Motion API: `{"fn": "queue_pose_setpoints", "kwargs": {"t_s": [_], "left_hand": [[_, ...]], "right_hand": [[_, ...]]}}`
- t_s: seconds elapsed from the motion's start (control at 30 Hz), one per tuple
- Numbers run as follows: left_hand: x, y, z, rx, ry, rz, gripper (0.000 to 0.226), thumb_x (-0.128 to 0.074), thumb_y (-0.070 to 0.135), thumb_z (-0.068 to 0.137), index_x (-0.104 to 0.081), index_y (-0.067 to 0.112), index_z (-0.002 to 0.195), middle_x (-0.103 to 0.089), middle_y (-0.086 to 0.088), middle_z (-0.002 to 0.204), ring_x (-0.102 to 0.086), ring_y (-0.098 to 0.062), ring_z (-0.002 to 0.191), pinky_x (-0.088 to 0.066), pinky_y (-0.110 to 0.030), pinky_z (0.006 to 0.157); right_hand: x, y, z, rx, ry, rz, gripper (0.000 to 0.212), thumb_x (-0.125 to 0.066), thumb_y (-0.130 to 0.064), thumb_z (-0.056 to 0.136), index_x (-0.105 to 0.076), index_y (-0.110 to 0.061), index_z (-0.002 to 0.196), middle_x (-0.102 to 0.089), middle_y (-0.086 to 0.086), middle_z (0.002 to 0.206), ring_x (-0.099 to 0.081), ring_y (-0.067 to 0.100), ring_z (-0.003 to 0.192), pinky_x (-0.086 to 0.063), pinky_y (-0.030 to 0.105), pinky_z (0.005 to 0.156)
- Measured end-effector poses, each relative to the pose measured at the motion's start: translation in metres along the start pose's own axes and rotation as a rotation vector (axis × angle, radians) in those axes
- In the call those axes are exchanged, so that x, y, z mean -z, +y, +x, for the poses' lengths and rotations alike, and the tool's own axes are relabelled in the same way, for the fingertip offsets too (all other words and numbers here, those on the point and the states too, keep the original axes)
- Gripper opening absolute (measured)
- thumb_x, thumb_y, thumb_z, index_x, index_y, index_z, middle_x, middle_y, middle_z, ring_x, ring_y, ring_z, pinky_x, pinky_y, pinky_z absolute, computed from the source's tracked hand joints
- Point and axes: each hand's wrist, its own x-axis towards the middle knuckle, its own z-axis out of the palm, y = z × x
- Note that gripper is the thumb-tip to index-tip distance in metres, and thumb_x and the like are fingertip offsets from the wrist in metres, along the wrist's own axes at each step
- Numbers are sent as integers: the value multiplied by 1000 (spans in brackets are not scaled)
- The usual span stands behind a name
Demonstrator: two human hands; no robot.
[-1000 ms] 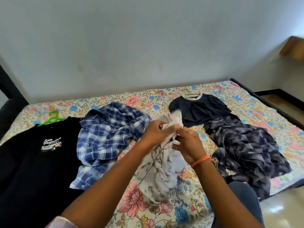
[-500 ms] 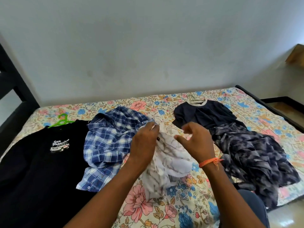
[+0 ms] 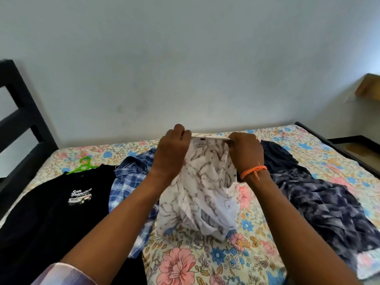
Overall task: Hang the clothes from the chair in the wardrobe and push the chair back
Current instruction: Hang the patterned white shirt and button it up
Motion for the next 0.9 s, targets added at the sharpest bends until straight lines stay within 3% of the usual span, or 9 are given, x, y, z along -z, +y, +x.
{"fn": "queue_pose_setpoints", "kwargs": {"t_s": [0.13,0.2,0.3,0.37,0.43,0.57,0.67,0.77,0.9], "left_hand": [[-14,-19,1,193,-35,-174,9,-57,3,77,-61,3,85,-56,-15,89,-57,-36,72,-45,-37,56],[-26,-13,-3,276,-117,-275,24,-62,26,76,-64,10,94,-58,-9,97,-57,-32,88,-47,-38,68],[-38,13,-8,294,-264,-412,49,-61,53,76,-58,18,111,-56,-1,111,-49,-22,102,-44,-37,79],[-41,28,-7,381,-250,-537,35,-67,47,81,-61,19,101,-60,2,101,-55,-19,96,-46,-34,75],[-40,42,-5,500,-269,-663,16,-66,34,86,-61,19,82,-62,5,83,-63,-19,82,-49,-33,66],[-39,63,-3,601,-274,-820,17,-60,28,90,-55,16,80,-61,1,75,-59,-19,70,-47,-36,62],[-25,62,15,677,-209,-850,30,-49,19,96,-39,15,67,-43,0,62,-38,-19,57,-29,-34,54],[19,49,62,789,-51,-971,37,-43,14,98,-34,17,63,-37,0,61,-32,-15,58,-28,-33,54],[89,27,150,830,-3,-1352,27,-46,20,98,-56,11,75,-52,-12,70,-50,-21,60,-37,-28,49]], "right_hand": [[18,14,16,-19,165,225,14,-57,-9,88,-70,-4,86,-71,17,84,-65,38,81,-44,34,65],[29,6,21,-42,251,417,13,-59,-7,90,-71,-5,93,-72,12,88,-66,30,79,-45,30,69],[45,-8,26,-102,254,631,15,-56,-15,97,-66,-8,88,-67,7,73,-62,18,54,-49,32,51],[54,-11,30,-166,220,786,23,-55,-18,98,-57,-3,82,-60,19,63,-57,26,38,-44,31,37],[62,-10,35,-274,209,900,29,-51,-23,100,-48,-4,78,-56,25,59,-54,32,34,-42,31,34],[78,-14,46,-517,27,1132,50,-31,-33,106,-52,-1,73,-55,19,49,-48,24,31,-40,25,36],[96,-18,50,-534,-44,1116,57,-27,-40,107,-48,-6,66,-58,17,51,-51,23,36,-44,24,37],[124,-23,61,-465,57,1233,56,-37,-41,104,-49,-8,60,-56,13,46,-51,22,35,-44,23,40],[181,-42,98,-358,290,1528,49,-49,-27,96,-45,-14,49,-44,6,37,-40,21,31,-31,18,39]]}}
